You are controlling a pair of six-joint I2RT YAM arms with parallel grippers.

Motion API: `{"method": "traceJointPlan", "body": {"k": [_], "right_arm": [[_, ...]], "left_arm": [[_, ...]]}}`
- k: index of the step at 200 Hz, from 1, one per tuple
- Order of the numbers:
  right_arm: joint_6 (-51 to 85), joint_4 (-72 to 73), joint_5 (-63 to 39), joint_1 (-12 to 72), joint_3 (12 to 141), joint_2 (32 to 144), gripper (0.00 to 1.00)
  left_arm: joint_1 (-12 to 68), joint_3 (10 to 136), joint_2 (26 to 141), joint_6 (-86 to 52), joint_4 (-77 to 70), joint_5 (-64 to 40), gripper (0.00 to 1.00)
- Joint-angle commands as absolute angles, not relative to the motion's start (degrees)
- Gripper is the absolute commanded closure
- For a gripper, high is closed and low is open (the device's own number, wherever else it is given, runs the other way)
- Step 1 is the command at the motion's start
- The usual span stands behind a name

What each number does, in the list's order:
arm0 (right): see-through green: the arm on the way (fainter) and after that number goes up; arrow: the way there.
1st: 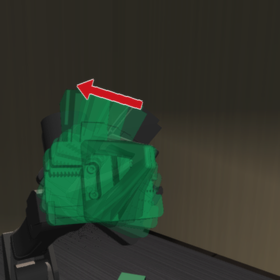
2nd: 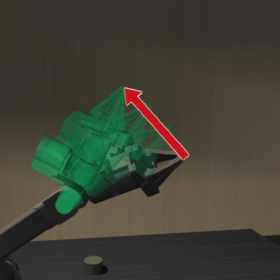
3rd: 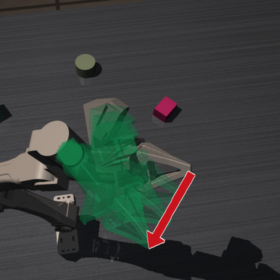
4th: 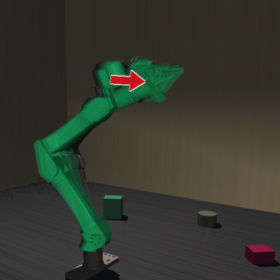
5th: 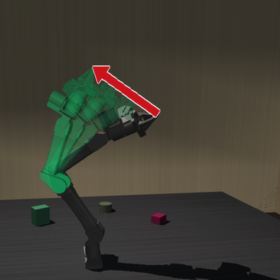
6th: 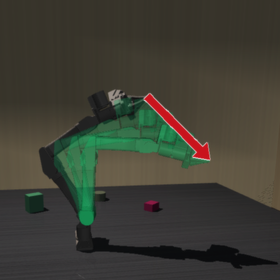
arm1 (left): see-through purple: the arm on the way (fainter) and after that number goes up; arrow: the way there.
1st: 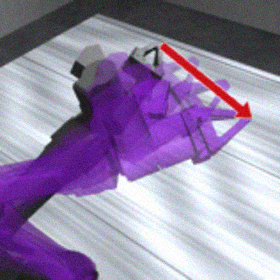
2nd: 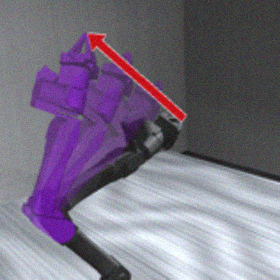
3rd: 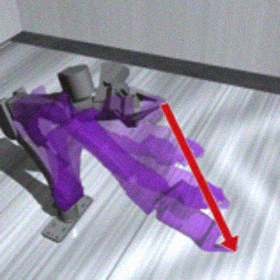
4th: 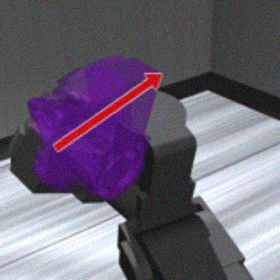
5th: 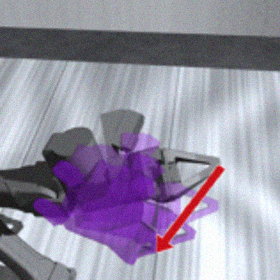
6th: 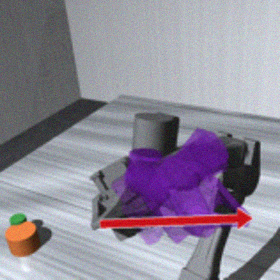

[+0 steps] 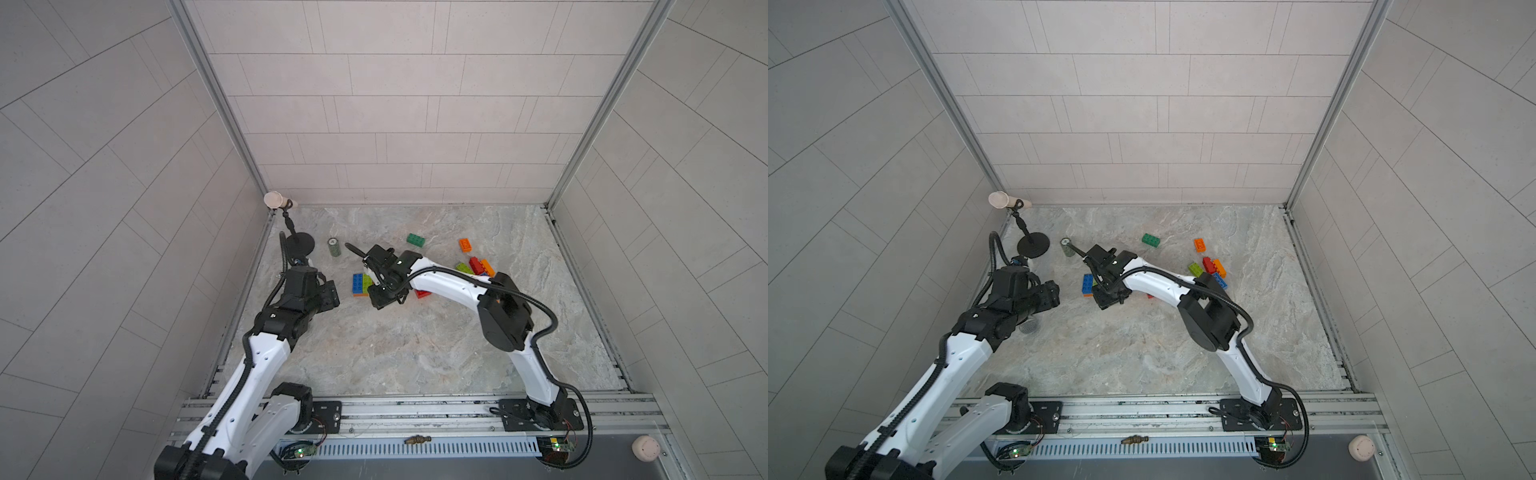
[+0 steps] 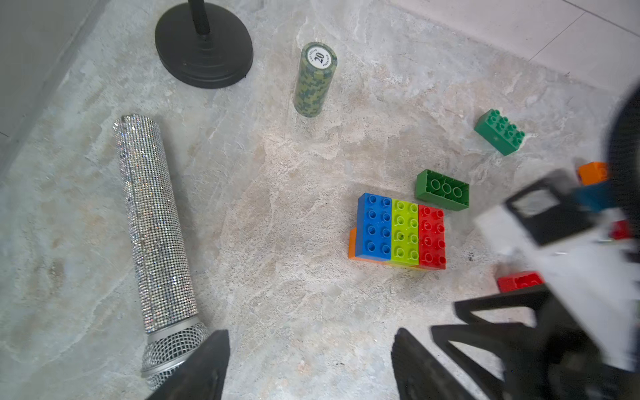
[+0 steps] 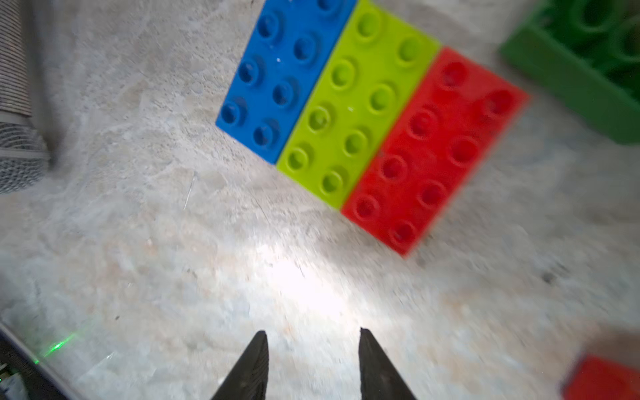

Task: Assemble a rectangle with lego
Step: Adjust the lego brick at the center of the board, then pick up the lego brick from the center of the board.

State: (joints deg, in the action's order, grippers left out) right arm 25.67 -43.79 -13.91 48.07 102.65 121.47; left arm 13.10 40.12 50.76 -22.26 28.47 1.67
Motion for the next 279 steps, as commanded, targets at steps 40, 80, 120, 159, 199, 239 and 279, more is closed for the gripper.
{"method": "traceJointPlan", "body": {"k": [40,80,120,159,199,239,279], "right_arm": [[25.23,-42.10,-9.52,33.58,80.90,103.11,0.45],[23.16,-43.75,-5.12,33.78,82.54,106.69,0.27],[23.48,-43.57,-4.61,35.31,88.87,114.72,0.24],[24.24,-46.39,-1.17,36.00,94.45,120.50,0.25],[24.35,-46.41,-0.64,35.97,95.65,123.27,0.34],[24.77,-45.60,-4.73,35.22,95.38,123.30,0.44],[26.67,-42.92,-14.24,32.33,90.84,116.38,0.52]], "left_arm": [[37.16,37.44,56.87,-12.68,7.74,16.09,0.19],[38.41,38.96,67.37,-16.54,2.88,15.34,0.19],[38.12,40.63,69.09,-18.43,5.04,18.38,0.18],[37.48,39.13,67.30,-17.82,2.41,16.95,0.11],[34.53,37.94,67.00,-20.03,0.31,12.23,0.12],[31.85,35.19,66.34,-20.90,-6.24,9.05,0.14],[31.96,30.24,67.37,-16.65,-23.13,2.71,0.16]]}}
